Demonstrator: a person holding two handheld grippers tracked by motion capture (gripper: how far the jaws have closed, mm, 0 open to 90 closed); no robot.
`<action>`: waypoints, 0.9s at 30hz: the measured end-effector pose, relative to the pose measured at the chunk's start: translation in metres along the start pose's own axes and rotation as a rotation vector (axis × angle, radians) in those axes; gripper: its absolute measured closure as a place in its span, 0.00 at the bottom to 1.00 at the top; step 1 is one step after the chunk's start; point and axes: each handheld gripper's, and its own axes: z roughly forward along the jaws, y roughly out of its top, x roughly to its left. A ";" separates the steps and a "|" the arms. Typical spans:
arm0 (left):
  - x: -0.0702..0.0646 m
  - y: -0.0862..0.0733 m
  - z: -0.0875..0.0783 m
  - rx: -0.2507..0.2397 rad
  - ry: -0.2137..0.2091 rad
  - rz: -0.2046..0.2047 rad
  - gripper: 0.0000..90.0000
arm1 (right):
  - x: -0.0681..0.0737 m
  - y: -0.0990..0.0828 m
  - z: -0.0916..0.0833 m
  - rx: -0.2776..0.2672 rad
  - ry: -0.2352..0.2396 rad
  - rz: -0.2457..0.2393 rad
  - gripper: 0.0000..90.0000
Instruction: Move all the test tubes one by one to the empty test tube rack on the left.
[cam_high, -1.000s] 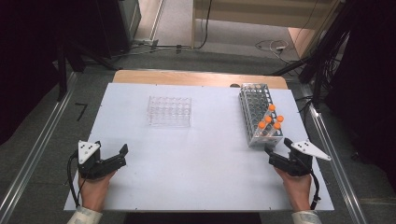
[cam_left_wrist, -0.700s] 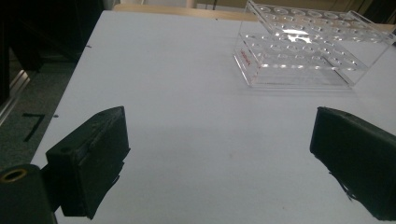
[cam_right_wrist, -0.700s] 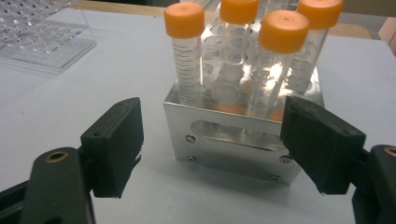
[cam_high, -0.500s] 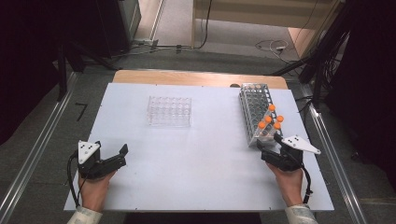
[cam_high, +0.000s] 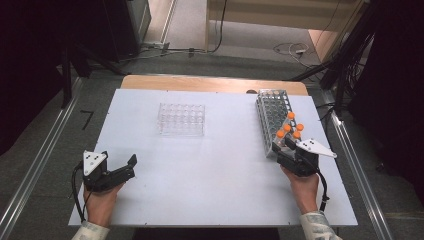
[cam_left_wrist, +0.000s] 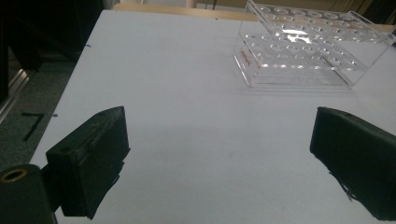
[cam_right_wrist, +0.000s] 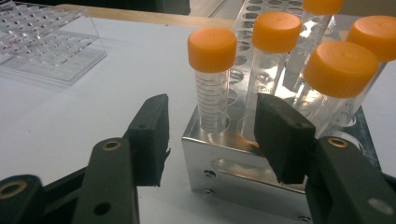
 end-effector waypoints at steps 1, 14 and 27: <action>0.000 0.000 0.000 0.000 0.000 0.000 0.05 | 0.000 0.000 0.001 0.000 0.001 0.002 0.53; 0.000 0.000 0.000 0.000 -0.001 -0.003 0.05 | 0.000 0.003 0.010 0.006 0.001 -0.002 0.72; 0.000 0.000 0.000 0.001 0.000 -0.001 0.05 | 0.001 0.006 0.007 -0.022 -0.014 -0.015 0.80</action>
